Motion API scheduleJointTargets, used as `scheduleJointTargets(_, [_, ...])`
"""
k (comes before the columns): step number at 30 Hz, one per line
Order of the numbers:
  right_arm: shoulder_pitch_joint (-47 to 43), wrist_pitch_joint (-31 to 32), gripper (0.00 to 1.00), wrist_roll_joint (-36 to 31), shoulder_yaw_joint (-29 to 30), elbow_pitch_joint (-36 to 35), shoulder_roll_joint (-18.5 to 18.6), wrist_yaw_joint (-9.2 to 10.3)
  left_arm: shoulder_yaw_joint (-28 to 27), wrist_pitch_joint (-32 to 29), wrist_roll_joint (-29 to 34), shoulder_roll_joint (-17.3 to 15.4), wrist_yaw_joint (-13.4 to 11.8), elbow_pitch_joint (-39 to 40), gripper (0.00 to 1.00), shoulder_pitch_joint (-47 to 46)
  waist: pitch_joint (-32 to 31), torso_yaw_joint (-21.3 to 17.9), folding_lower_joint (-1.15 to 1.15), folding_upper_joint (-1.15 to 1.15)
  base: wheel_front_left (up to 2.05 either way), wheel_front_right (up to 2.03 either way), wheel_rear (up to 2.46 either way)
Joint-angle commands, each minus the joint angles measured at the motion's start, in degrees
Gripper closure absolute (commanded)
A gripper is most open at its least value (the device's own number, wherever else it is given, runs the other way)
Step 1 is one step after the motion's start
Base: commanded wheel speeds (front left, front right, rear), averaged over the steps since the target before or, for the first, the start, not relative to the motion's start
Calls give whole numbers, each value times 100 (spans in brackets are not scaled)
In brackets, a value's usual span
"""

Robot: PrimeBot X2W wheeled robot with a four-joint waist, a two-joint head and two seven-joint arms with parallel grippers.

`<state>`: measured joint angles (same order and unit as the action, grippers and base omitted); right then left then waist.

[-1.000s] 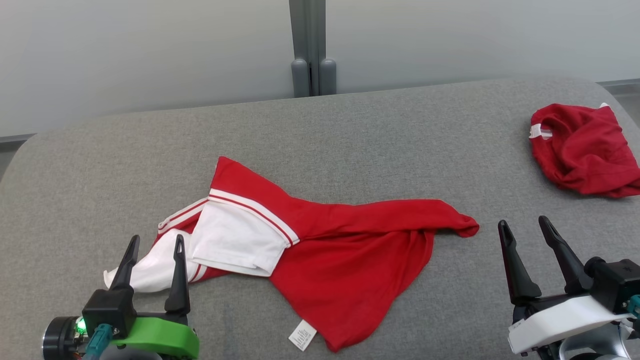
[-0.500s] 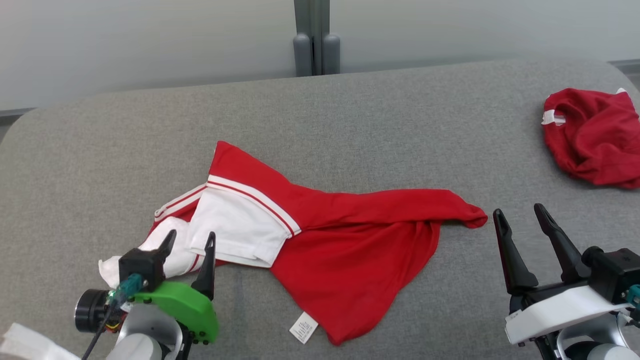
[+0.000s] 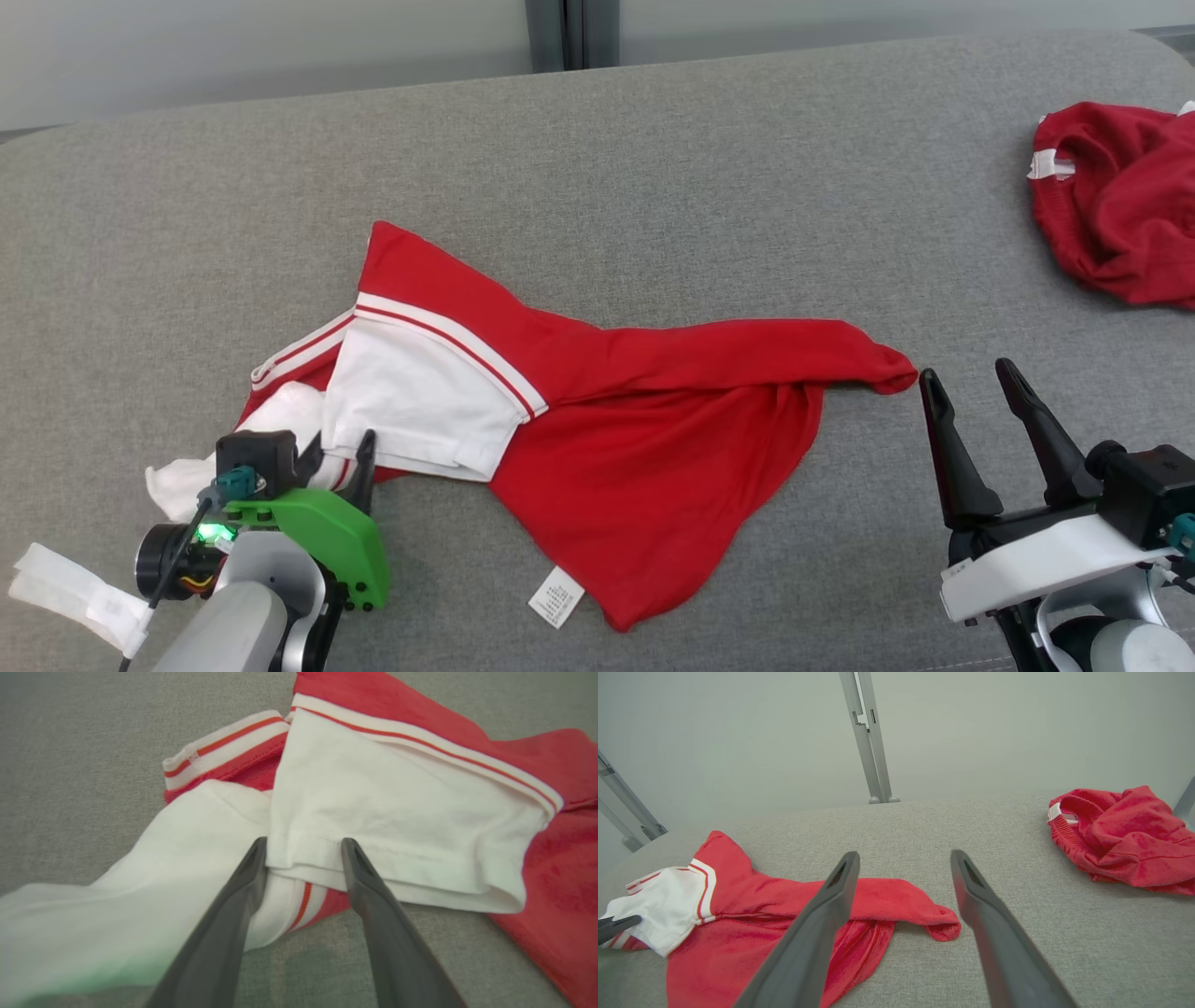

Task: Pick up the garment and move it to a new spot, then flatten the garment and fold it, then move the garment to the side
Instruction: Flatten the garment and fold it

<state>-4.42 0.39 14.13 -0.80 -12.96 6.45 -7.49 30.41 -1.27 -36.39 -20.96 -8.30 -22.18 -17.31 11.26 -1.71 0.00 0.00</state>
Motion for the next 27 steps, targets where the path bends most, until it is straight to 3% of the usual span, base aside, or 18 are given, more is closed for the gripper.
scheduleJointTargets(1, [64, -39, 0, 41, 10, 26, 24, 0, -2, 68, -32, -3, 36, -22, 100, -101, 9, -2, 0, 0, 0, 0, 0])
scheduleJointTargets(4, [98, -55, 0, 41, 33, 77, 44, 0, 2, 154, 8, -6, 73, -47, 100, -158, 28, 9, 0, 0, 0, 0, 0])
scheduleJointTargets(14, [323, -221, 0, 213, 261, 703, 321, 0, -71, 328, 189, -178, -134, 305, 100, -325, 360, 22, 0, 0, 0, 0, 0])
scheduleJointTargets(19, [662, -412, 0, 392, 163, 1437, 526, 0, -119, 302, 256, -278, -296, 625, 100, -351, 662, 29, 0, 0, 0, 0, 0])
scheduleJointTargets(27, [1557, -800, 0, 573, -494, 2936, 800, 0, -166, 295, 313, -337, -481, 1044, 100, -394, 997, 139, 0, 0, 0, 0, 0])
